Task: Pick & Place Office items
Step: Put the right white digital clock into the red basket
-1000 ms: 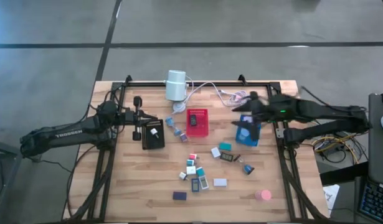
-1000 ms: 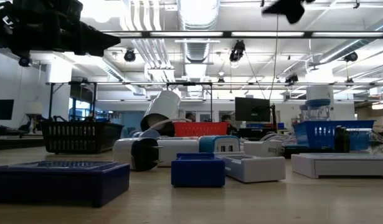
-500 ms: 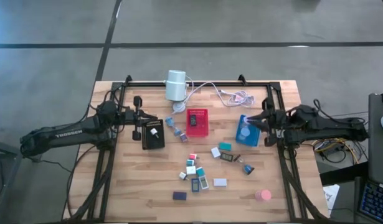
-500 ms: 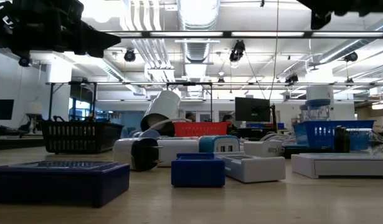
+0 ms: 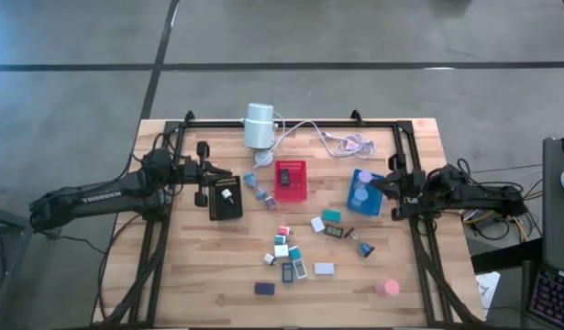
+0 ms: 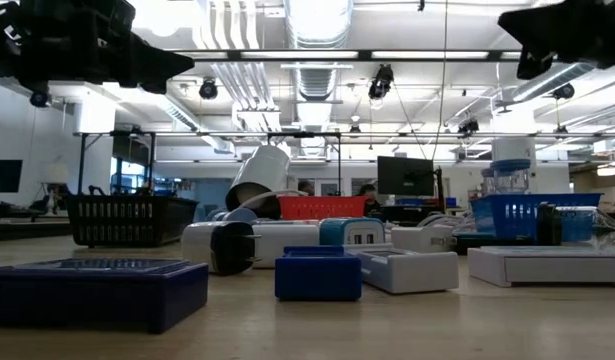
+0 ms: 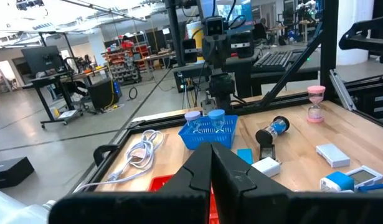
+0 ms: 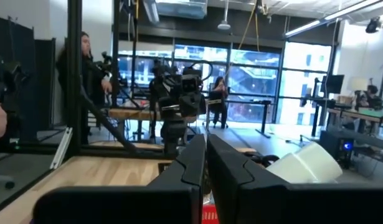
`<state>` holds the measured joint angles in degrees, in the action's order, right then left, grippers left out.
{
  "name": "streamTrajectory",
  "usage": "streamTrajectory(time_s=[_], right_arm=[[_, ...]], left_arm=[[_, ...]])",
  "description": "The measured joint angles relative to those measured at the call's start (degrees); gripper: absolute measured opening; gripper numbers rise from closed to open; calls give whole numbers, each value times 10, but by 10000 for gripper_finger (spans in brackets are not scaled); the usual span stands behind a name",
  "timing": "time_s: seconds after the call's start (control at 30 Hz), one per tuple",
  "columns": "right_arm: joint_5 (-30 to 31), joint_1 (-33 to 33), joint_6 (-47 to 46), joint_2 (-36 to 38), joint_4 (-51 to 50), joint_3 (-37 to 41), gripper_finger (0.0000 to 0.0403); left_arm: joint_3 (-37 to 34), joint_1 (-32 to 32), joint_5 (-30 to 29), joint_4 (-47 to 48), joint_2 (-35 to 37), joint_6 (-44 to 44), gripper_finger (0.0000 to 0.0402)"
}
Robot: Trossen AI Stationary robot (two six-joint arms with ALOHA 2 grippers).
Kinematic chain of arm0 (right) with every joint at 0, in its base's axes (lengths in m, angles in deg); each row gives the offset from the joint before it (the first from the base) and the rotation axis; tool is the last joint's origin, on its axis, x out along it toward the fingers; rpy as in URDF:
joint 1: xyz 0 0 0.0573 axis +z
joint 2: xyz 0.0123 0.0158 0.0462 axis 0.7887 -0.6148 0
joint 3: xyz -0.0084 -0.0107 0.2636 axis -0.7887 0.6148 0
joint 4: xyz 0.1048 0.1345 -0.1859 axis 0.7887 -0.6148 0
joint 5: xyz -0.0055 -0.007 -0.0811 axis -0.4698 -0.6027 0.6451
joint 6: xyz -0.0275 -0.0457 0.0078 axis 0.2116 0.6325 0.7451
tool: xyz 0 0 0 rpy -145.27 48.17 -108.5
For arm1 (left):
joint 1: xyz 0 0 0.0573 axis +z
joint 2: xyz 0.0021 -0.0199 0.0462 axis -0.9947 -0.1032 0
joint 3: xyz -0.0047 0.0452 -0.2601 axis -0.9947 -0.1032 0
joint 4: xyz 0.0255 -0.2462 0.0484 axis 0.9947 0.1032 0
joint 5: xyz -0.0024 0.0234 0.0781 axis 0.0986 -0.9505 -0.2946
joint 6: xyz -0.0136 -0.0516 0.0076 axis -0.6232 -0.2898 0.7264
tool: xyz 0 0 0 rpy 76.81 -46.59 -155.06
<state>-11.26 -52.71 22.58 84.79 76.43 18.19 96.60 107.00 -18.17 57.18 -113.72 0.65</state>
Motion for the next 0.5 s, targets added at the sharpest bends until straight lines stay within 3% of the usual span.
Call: streamTrajectory(time_s=[0.1, 0.27, 0.5], right_arm=[[1, 0, -1, 20, -2, 19, 12], [1, 0, 4, 21, -11, 20, 12], [1, -2, 9, 22, -54, 20, 12]], left_arm=[[0, 0, -5, -7, 0, -2, 9], [0, 0, -60, -25, 0, -23, 9], [0, 0, -70, -38, -3, -25, 9]])
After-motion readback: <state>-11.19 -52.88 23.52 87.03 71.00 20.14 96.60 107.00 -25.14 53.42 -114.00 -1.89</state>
